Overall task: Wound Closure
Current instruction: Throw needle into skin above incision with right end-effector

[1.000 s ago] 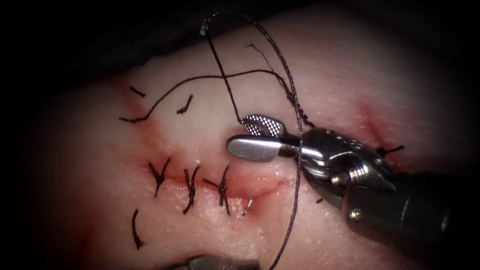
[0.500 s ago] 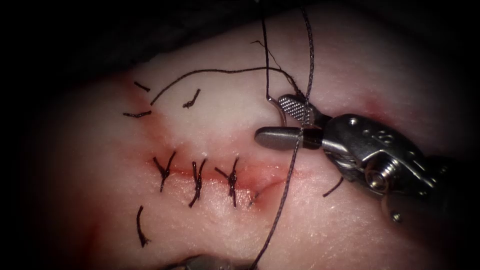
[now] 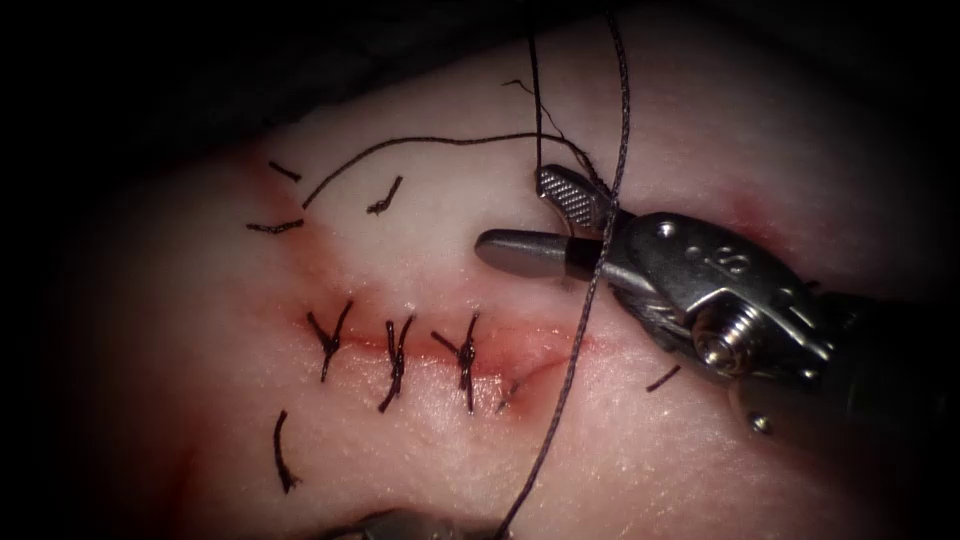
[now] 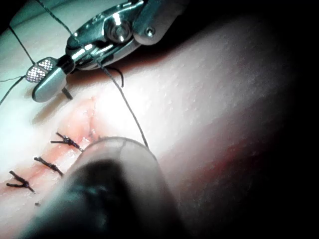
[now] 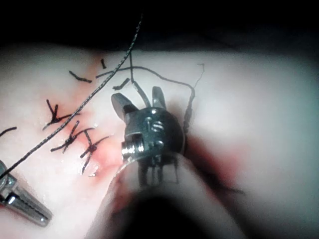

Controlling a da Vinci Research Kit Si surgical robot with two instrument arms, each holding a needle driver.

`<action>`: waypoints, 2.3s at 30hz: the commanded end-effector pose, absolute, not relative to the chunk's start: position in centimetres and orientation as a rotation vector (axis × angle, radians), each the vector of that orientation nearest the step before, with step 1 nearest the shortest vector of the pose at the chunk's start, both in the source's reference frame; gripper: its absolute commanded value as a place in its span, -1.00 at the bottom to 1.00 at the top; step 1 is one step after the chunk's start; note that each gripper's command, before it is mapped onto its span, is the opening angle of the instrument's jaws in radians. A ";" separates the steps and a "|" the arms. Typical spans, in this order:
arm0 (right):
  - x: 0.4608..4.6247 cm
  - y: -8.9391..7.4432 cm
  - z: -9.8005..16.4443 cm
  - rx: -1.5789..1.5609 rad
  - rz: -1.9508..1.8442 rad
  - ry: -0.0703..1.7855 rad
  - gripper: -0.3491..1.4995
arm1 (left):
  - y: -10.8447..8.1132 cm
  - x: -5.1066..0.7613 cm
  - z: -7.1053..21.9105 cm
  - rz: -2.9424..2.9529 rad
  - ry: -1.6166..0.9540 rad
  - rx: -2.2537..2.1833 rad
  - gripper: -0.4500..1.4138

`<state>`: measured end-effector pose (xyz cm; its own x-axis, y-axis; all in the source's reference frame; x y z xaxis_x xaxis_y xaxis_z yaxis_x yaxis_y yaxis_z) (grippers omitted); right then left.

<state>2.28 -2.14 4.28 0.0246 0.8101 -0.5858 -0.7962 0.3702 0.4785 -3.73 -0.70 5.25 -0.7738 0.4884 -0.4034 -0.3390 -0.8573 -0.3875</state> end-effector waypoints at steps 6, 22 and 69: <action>2.40 -2.1 4.3 0.034 1.306 0.867 -1.00 | -0.6 -3.70 5.3 2.575 -0.403 -0.688 -0.76; 2.58 -2.2 4.3 0.725 1.823 1.062 -1.00 | -0.3 -3.14 5.4 2.539 -0.386 -0.685 -0.83; 3.27 -2.9 3.9 1.146 1.819 1.220 0.56 | -0.2 -3.35 5.4 2.463 -0.333 -0.770 -0.89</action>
<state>3.15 -2.94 3.91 -0.4189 0.8658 0.2736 -0.0591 -0.3267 0.9433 -3.30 -0.24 5.38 -0.6949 0.5588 -0.4527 -0.4159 -0.8258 -0.3809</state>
